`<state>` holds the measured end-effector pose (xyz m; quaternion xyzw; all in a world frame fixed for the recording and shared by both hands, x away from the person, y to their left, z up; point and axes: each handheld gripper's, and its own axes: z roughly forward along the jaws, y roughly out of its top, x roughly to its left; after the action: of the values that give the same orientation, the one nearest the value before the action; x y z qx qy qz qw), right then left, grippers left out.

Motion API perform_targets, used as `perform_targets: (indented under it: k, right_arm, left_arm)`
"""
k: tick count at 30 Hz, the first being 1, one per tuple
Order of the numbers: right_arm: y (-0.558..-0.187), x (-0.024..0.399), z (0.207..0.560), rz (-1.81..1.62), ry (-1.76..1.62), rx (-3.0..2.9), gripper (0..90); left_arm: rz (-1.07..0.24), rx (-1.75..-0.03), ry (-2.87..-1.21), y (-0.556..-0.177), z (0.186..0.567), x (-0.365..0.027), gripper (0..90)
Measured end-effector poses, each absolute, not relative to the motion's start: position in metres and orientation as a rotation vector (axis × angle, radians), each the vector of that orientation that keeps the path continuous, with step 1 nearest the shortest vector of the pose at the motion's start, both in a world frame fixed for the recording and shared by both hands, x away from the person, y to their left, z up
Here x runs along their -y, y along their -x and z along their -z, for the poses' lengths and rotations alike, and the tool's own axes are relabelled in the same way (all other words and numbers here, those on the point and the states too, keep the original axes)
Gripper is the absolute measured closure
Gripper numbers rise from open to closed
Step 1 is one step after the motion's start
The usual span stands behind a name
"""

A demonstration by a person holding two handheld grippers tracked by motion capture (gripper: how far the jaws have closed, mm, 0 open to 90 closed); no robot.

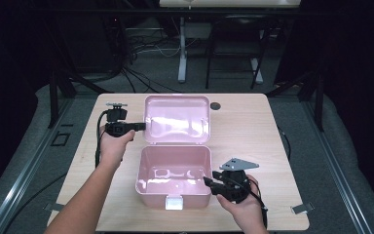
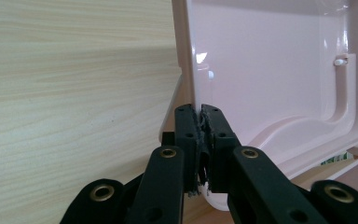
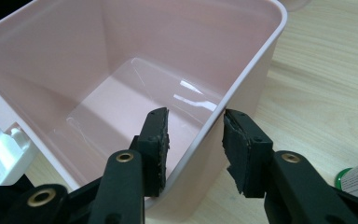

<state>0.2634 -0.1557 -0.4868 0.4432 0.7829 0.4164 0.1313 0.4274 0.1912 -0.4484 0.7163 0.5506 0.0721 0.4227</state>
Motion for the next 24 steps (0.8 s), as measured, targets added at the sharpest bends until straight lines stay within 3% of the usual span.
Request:
perform_targets:
  k: [24]
  right_arm:
    - [-0.2622,0.1548,0.4868,-1.206,-1.291,-2.271,60.8]
  left_arm:
    - [-0.13,-1.408,-1.779,-0.433,0.4538,-0.1926,86.0]
